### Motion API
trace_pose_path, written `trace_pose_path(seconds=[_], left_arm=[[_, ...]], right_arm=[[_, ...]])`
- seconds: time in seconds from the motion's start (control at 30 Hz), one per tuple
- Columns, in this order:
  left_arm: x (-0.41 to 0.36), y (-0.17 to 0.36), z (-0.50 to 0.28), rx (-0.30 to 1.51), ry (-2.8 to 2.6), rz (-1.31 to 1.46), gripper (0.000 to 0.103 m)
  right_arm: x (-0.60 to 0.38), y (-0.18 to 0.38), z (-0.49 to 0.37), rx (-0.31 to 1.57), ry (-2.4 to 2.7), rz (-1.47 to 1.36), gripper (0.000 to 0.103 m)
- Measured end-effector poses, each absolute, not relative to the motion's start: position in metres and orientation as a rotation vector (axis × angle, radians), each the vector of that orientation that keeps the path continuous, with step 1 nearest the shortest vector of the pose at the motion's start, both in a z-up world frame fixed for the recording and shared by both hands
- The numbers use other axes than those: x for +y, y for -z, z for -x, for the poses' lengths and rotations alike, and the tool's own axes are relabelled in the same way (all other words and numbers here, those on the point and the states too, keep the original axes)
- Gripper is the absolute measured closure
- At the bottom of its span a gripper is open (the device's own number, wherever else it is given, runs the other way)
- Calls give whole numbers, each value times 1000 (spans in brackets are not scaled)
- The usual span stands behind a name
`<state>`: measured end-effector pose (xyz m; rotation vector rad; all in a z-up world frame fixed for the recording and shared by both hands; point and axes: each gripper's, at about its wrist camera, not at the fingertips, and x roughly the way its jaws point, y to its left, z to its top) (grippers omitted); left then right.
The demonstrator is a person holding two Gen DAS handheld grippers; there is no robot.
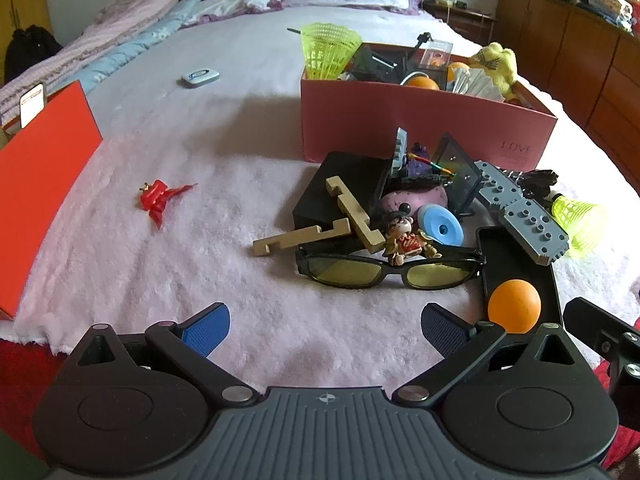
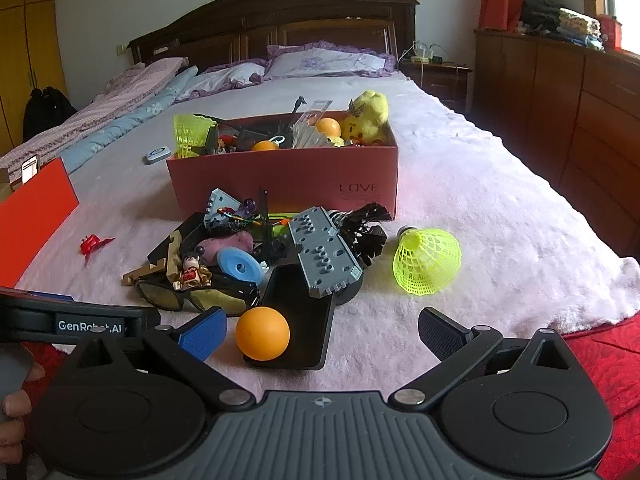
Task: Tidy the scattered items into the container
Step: 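Move both tools toward the pile of scattered items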
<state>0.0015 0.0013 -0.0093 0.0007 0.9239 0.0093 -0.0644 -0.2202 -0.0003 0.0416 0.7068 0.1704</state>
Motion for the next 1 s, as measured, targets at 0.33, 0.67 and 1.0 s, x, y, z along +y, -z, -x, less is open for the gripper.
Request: trace_pose_path(seconds=[0.33,0.67,1.0], left_arm=[[5,11,-2,925,-17,15,0],[6,16,-4,938,-26,15,0],[8,21,-7,952,-31,14,0]], right_arm=[[-220,2,66,714,-166,-37,0],[-220,6,63,735,-164,-38,0],[-219,12,60,756,-165,-39,0]])
